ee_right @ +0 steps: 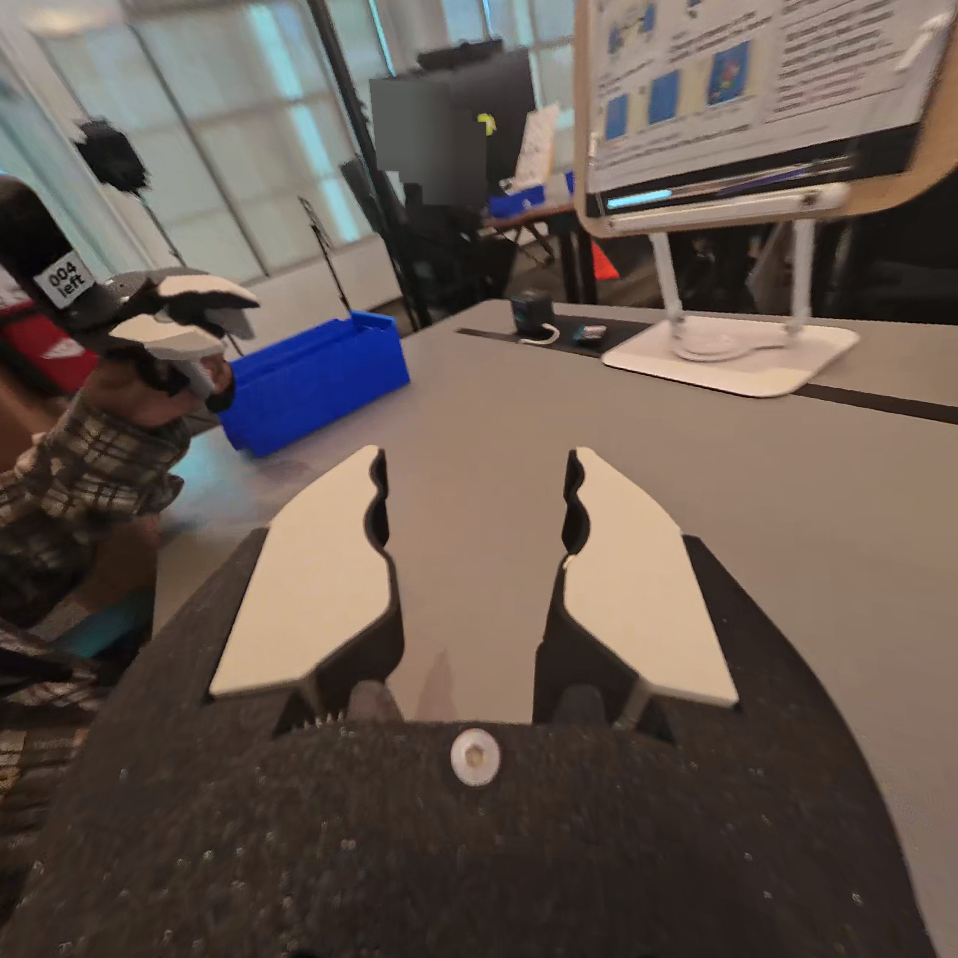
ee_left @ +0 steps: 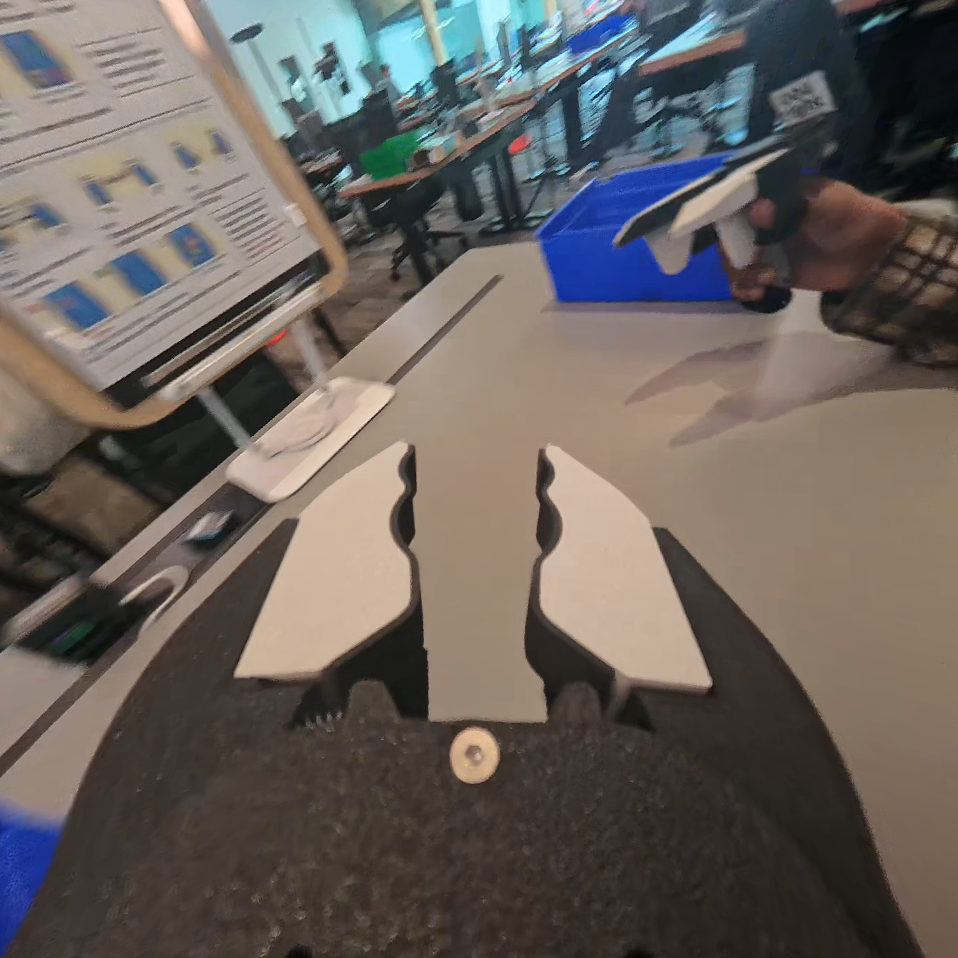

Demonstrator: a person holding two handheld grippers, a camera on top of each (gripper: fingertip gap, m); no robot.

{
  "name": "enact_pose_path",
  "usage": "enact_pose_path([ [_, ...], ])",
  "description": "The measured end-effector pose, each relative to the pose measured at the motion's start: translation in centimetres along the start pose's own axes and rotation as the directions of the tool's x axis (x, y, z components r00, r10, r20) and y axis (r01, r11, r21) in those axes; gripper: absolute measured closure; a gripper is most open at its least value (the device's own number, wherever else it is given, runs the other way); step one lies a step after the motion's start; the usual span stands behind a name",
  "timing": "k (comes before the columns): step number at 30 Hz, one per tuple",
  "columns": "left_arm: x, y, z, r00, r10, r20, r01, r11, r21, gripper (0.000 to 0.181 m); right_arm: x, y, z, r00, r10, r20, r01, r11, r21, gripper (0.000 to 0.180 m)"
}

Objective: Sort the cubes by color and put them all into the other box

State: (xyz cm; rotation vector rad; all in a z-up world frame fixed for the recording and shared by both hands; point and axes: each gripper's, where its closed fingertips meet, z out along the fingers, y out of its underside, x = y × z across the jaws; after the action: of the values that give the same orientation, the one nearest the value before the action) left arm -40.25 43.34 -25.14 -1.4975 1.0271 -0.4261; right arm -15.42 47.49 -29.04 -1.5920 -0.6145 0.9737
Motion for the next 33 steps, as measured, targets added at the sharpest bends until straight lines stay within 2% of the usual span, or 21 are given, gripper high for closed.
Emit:
enact_pose_path([
  [4,-8.3,3.0,-8.5,0.962,0.03,0.271,0.028,0.978,-0.207,0.13,0.0,2.5,3.2,0.999,-0.025,0.029,0.023,0.998,0.061,0.111],
  [6,-11.9,5.6,-13.0,0.927,0.01,0.376,0.119,0.941,-0.318,0.117,-0.3,3.8,4.0,0.998,-0.026,0.05,0.025,0.999,0.026,0.105],
  [8,-14.7,8.4,-17.4,0.888,0.002,0.459,0.203,0.895,-0.398,0.114,-0.4,4.2,4.1,0.997,-0.06,0.047,0.059,0.998,0.024,0.104],
  [11,-16.0,12.7,-21.7,0.892,-0.056,0.448,0.301,0.813,-0.498,0.115,-0.1,4.4,4.0,0.996,-0.087,0.027,0.086,0.996,0.035,0.103],
  [14,-15.7,17.0,-24.7,0.927,-0.085,0.365,0.327,0.657,-0.679,0.117,-0.2,5.0,4.5,0.996,-0.07,0.048,0.07,0.997,0.017,0.103],
  [18,-14.5,21.5,-26.9,0.934,-0.167,0.315,0.355,0.364,-0.861,0.123,-0.6,5.7,5.2,0.993,-0.104,0.054,0.106,0.994,-0.027,0.103],
  [21,-13.9,23.5,-27.5,0.927,-0.205,0.313,0.354,0.209,-0.912,0.131,-0.9,5.8,5.2,0.987,-0.152,0.052,0.154,0.987,-0.04,0.103],
  [29,-12.2,27.4,-28.4,0.933,-0.263,0.246,0.25,-0.018,-0.968,0.138,-1.0,5.7,4.6,0.987,-0.146,0.065,0.148,0.989,-0.029,0.103],
  [33,-12.3,29.0,-28.8,0.925,-0.267,0.272,0.265,-0.065,-0.962,0.14,-1.3,5.3,4.4,0.986,-0.154,0.07,0.155,0.988,-0.015,0.103],
])
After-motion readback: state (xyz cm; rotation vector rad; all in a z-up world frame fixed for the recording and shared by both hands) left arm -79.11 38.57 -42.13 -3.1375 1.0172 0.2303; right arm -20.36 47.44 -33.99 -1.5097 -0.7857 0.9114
